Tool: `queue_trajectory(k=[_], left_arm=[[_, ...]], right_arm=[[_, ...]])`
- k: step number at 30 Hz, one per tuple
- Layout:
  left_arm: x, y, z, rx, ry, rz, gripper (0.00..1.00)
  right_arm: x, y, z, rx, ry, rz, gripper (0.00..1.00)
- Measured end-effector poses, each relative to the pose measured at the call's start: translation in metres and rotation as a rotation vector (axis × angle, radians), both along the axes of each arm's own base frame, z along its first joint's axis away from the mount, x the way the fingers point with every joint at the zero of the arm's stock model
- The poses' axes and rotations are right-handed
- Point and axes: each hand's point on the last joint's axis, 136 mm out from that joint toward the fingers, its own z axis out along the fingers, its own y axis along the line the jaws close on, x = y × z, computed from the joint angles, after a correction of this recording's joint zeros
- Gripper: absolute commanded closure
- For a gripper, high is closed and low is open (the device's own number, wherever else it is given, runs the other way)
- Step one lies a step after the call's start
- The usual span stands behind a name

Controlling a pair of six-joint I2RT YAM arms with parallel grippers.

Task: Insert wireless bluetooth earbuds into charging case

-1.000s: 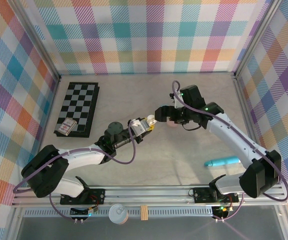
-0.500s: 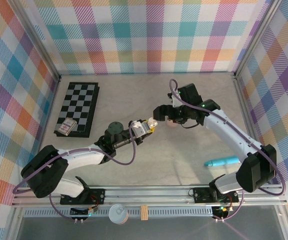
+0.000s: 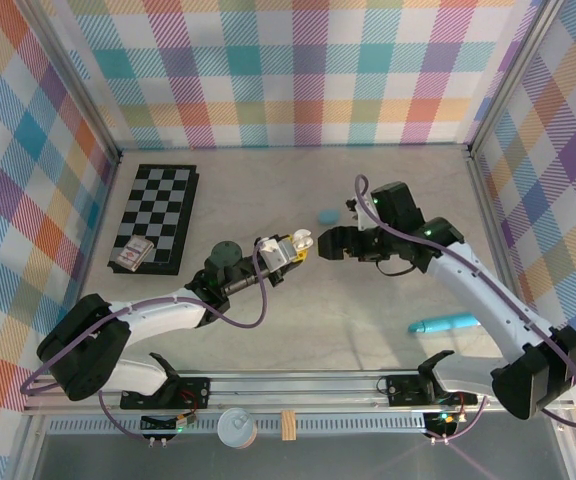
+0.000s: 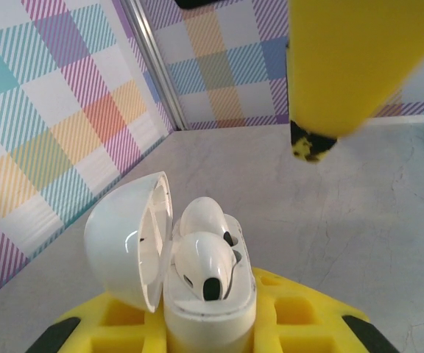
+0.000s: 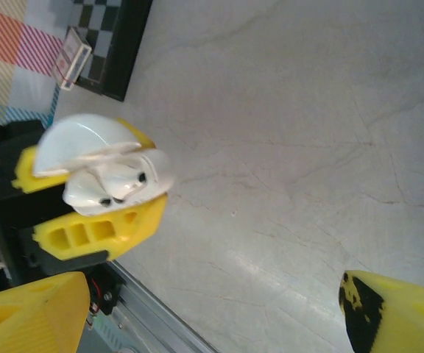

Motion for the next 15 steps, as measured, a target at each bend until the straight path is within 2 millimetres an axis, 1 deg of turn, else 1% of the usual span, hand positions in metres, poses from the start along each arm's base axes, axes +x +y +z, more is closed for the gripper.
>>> queue_trajectory(k=[2, 5, 7, 10, 13, 15], left_arm=[[0.0, 0.0, -0.001, 0.009, -0.007, -0.002, 1.0], [-0.002, 0.0, -0.003, 0.025, -0.014, -0.011, 1.0], [-0.003, 0.0, -0.004, 0.037, -0.017, -0.019, 1.0], [-0.005, 0.0, -0.004, 0.048, -0.022, -0.022, 1.0], [-0.004, 0.0, -0.005, 0.059, -0.022, -0.024, 1.0], [-0.004, 0.0, -0.007, 0.065, -0.016, -0.023, 1.0]], right_arm=[[0.007, 0.005, 0.007, 0.013, -0.003, -0.004, 0.12], [0.026, 0.017, 0.012, 0.025, 0.006, -0.009, 0.12], [0.037, 0.023, 0.009, 0.016, 0.026, -0.014, 0.12], [0.051, 0.031, -0.003, 0.001, 0.061, -0.017, 0.12], [0.052, 0.035, -0.016, -0.019, 0.1, -0.013, 0.11], [0.051, 0.035, -0.018, -0.026, 0.107, -0.012, 0.1]])
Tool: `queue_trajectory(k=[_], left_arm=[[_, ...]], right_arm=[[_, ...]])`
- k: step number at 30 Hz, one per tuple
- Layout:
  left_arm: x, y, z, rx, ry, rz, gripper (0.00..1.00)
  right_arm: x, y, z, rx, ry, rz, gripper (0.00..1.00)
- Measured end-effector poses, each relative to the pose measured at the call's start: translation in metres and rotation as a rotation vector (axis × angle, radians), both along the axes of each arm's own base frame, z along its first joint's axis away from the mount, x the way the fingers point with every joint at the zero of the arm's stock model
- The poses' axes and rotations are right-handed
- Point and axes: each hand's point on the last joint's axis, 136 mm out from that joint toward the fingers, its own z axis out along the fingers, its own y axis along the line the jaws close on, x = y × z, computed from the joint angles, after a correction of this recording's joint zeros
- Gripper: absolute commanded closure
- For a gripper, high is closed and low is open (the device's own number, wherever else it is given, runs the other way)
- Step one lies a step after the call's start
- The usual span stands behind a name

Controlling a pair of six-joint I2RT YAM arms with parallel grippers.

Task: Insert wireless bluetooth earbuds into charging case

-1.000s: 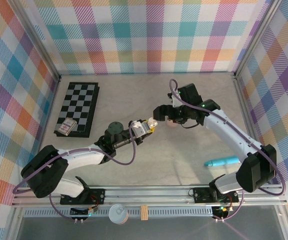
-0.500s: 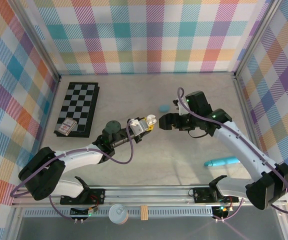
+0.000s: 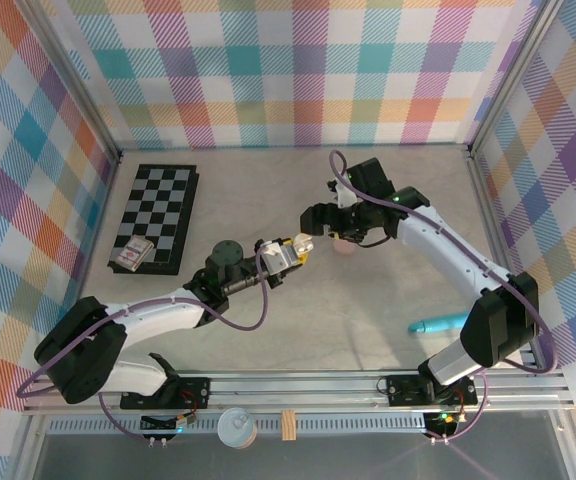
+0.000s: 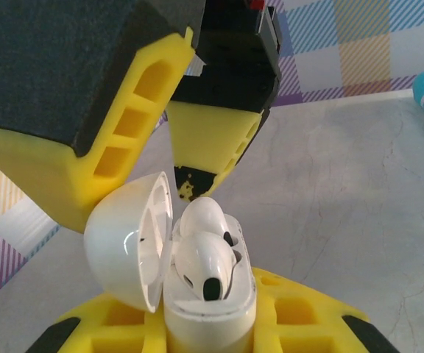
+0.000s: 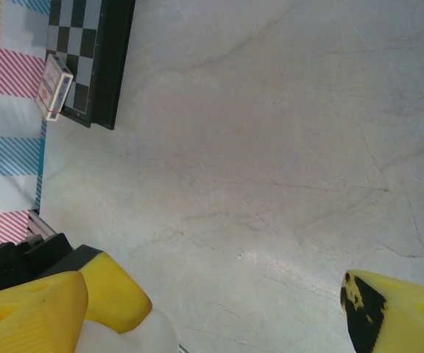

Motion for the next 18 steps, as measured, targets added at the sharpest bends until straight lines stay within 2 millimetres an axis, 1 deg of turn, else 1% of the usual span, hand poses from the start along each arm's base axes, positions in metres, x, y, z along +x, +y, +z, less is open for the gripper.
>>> queue_trajectory(k=[4, 7, 10, 14, 15, 16, 18], left_arm=[[0.0, 0.0, -0.003, 0.008, 0.01, 0.0, 1.0], [0.002, 0.002, -0.007, 0.013, 0.027, 0.01, 1.0], [0.004, 0.003, -0.005, 0.005, 0.031, 0.013, 1.0], [0.005, 0.003, -0.002, -0.005, 0.031, 0.017, 1.0], [0.006, 0.005, -0.002, -0.006, 0.033, 0.021, 1.0], [0.007, 0.006, -0.003, -0.005, 0.035, 0.02, 1.0], [0.007, 0.009, -0.004, 0.004, 0.051, 0.007, 1.0]], right_arm=[[-0.006, -0.003, -0.001, 0.001, -0.006, 0.002, 0.1], [-0.015, -0.008, -0.003, -0.001, -0.004, 0.004, 0.1], [-0.022, -0.009, -0.002, 0.004, -0.012, 0.019, 0.1], [-0.026, -0.011, 0.009, 0.011, -0.086, 0.051, 0.11], [-0.03, -0.012, 0.013, 0.013, -0.123, 0.078, 0.13], [-0.033, -0.012, 0.017, 0.017, -0.157, 0.105, 0.13], [-0.044, -0.013, 0.028, 0.011, -0.279, 0.198, 0.11]])
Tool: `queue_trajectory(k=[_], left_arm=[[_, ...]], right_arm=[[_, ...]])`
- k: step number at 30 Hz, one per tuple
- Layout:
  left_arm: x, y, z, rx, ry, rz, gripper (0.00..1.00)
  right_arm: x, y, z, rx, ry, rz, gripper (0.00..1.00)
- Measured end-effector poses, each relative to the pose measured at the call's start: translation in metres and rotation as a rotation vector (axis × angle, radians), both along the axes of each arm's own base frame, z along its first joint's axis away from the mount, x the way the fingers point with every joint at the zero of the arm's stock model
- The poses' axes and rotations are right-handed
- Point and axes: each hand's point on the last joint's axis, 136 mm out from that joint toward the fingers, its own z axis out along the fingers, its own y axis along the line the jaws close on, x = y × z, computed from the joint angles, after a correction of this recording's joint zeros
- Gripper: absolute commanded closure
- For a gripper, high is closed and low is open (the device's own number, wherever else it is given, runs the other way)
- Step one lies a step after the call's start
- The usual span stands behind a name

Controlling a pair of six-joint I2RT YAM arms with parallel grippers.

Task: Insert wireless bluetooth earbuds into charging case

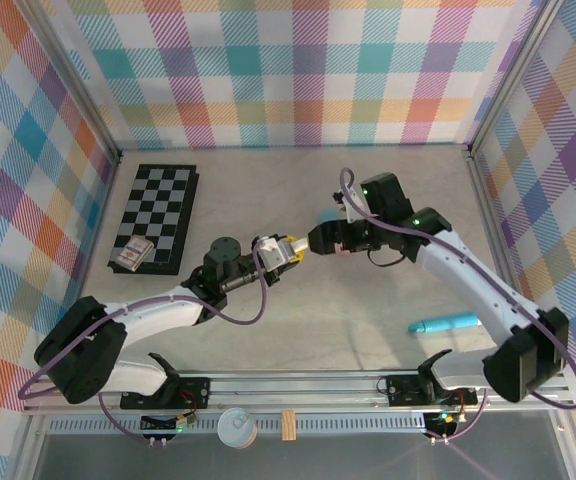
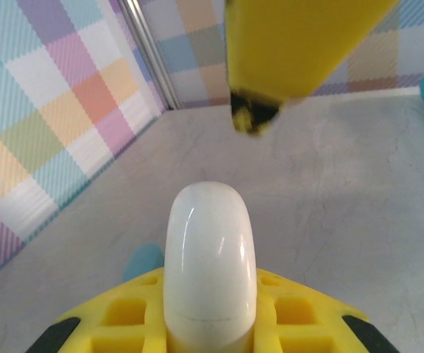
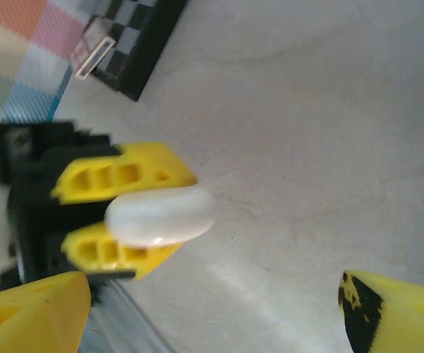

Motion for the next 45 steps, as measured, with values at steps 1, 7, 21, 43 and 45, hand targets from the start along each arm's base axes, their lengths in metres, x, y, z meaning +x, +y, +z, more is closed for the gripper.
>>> queue_trajectory(k=[1, 7, 21, 43, 45], left_arm=[[-0.001, 0.001, 0.0, 0.005, 0.011, -0.012, 1.0], [-0.021, 0.003, 0.017, 0.012, 0.036, -0.104, 0.99], [-0.047, 0.0, 0.012, 0.112, 0.125, -0.243, 0.99], [-0.046, -0.002, 0.01, 0.118, 0.143, -0.253, 0.67], [-0.045, -0.002, 0.01, 0.117, 0.143, -0.249, 0.53]], right_arm=[[-0.005, -0.001, 0.005, -0.012, -0.077, 0.046, 0.11], [-0.037, -0.014, 0.027, -0.109, -0.547, 0.362, 0.2], [-0.029, 0.028, -0.008, -0.302, -0.818, 0.777, 0.53], [-0.035, 0.041, -0.011, -0.224, -0.781, 0.835, 0.79], [-0.035, 0.039, -0.012, -0.217, -0.774, 0.813, 0.79]])
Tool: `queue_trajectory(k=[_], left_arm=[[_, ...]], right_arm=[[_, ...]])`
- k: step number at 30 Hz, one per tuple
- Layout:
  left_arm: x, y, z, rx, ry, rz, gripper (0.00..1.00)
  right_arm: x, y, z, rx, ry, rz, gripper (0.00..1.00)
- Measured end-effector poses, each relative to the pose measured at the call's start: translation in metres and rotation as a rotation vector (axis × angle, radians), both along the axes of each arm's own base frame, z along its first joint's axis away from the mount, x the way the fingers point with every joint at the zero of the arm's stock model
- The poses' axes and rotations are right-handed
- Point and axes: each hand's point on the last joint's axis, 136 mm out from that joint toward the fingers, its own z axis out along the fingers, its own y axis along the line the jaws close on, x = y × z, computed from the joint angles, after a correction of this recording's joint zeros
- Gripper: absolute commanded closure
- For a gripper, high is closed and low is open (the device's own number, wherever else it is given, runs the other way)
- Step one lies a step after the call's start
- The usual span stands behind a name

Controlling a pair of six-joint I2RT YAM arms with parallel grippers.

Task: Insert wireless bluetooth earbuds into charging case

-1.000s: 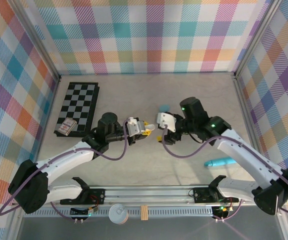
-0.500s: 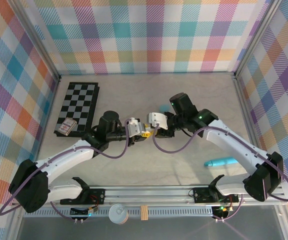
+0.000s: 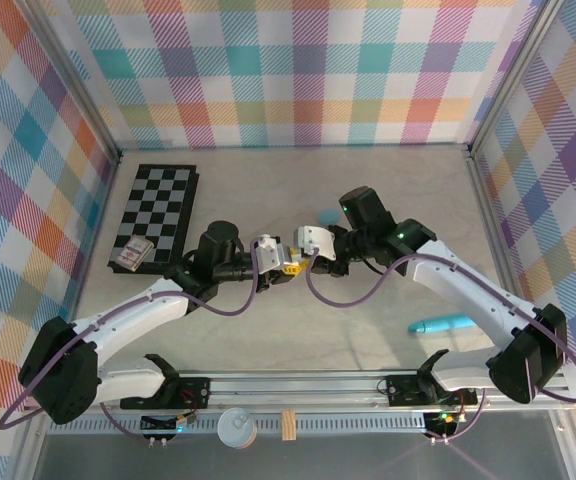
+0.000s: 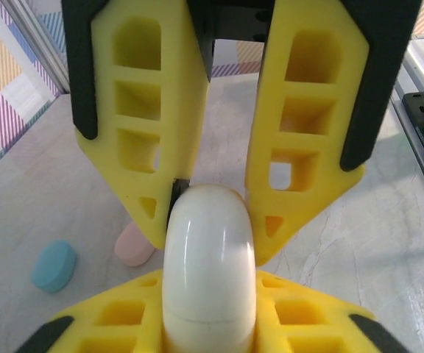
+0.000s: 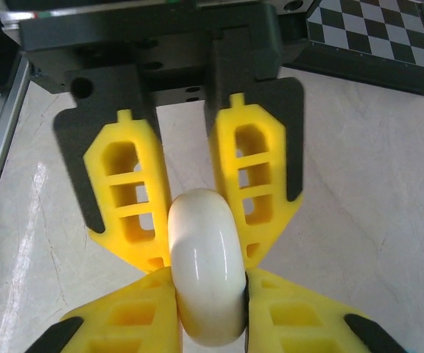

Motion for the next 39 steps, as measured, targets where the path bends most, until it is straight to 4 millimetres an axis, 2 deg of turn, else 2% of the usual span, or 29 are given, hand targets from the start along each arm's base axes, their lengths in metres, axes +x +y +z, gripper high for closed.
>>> queue_trajectory(k=[6, 11, 14, 18, 21, 27, 31, 34, 39], left_arm=[[0.001, 0.004, -0.001, 0.004, -0.008, 0.03, 0.21], [-0.002, 0.022, -0.01, 0.005, -0.016, 0.11, 0.0], [0.001, 0.034, -0.025, 0.022, -0.02, 0.182, 0.0], [0.006, 0.047, -0.048, 0.068, -0.001, 0.263, 0.0], [0.009, 0.051, -0.053, 0.087, 0.003, 0.297, 0.0], [0.012, 0.055, -0.058, 0.109, 0.006, 0.324, 0.0], [0.014, 0.056, -0.064, 0.126, 0.015, 0.329, 0.0], [0.013, 0.056, -0.069, 0.14, 0.028, 0.328, 0.0], [0.014, 0.057, -0.07, 0.145, 0.028, 0.336, 0.0]], right_arm=[[0.005, -0.012, -0.014, 0.07, 0.072, -0.119, 0.81], [0.033, -0.023, -0.028, 0.171, 0.24, -0.355, 0.89], [0.053, -0.024, -0.044, 0.251, 0.378, -0.512, 0.87], [0.068, -0.024, -0.081, 0.293, 0.586, -0.706, 0.86], [0.078, -0.022, -0.11, 0.29, 0.731, -0.831, 0.84], [0.083, -0.018, -0.162, 0.265, 0.973, -1.017, 0.82], [0.082, -0.019, -0.187, 0.239, 1.067, -1.095, 0.8], [0.085, -0.016, -0.191, 0.247, 1.101, -1.116, 0.72], [0.092, -0.021, -0.19, 0.25, 1.069, -1.156, 0.32]])
